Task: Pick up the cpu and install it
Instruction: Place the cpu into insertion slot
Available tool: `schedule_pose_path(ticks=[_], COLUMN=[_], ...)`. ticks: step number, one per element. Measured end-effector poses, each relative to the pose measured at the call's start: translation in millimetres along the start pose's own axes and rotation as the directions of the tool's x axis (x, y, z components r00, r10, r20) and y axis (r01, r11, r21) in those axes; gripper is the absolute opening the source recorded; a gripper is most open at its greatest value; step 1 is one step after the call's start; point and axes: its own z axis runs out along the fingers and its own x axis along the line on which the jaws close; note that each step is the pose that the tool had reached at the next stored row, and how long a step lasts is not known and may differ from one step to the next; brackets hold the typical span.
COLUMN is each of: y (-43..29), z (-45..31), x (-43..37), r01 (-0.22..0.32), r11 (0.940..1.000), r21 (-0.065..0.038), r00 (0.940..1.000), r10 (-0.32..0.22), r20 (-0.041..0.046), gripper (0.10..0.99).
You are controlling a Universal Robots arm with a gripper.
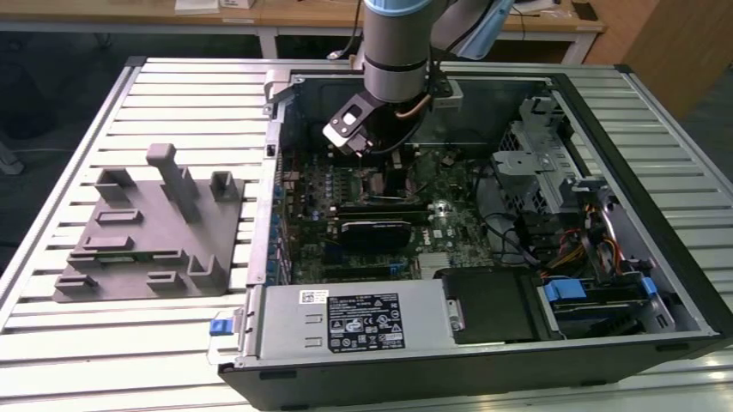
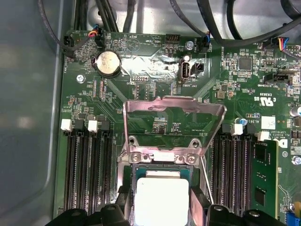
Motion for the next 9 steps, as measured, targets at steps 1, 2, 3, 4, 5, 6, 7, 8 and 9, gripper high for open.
schedule_pose_path(ticks=[1, 2, 3, 4, 5, 6, 7, 8, 9], y=[0.0, 0.0, 0.0, 0.0, 0.0, 0.0, 0.0, -0.1, -0.1], z=[0.0, 0.0, 0.0, 0.0, 0.0, 0.0, -0.1, -0.2, -0.2], x=[0.0, 0.0, 0.0, 0.0, 0.0, 0.0, 0.0, -0.1, -0.1], r01=[0.0, 0.0, 0.0, 0.0, 0.0, 0.0, 0.0, 0.0, 0.0], r11=[1.0, 1.0, 1.0, 1.0, 1.0, 1.0, 1.0, 1.0, 1.0], r21=[0.0, 0.0, 0.0, 0.0, 0.0, 0.0, 0.0, 0.0, 0.0], r00=[1.0, 1.0, 1.0, 1.0, 1.0, 1.0, 1.0, 1.0, 1.0], r10=[0.0, 0.0, 0.0, 0.0, 0.0, 0.0, 0.0, 0.0, 0.0], r20=[-0.0002, -0.0004, -0.0006, -0.0009, -0.0011, -0.0013, -0.0014, -0.0012, -0.0016], gripper=[0.612, 0.612, 0.612, 0.612, 0.612, 0.612, 0.6, 0.6, 0.6])
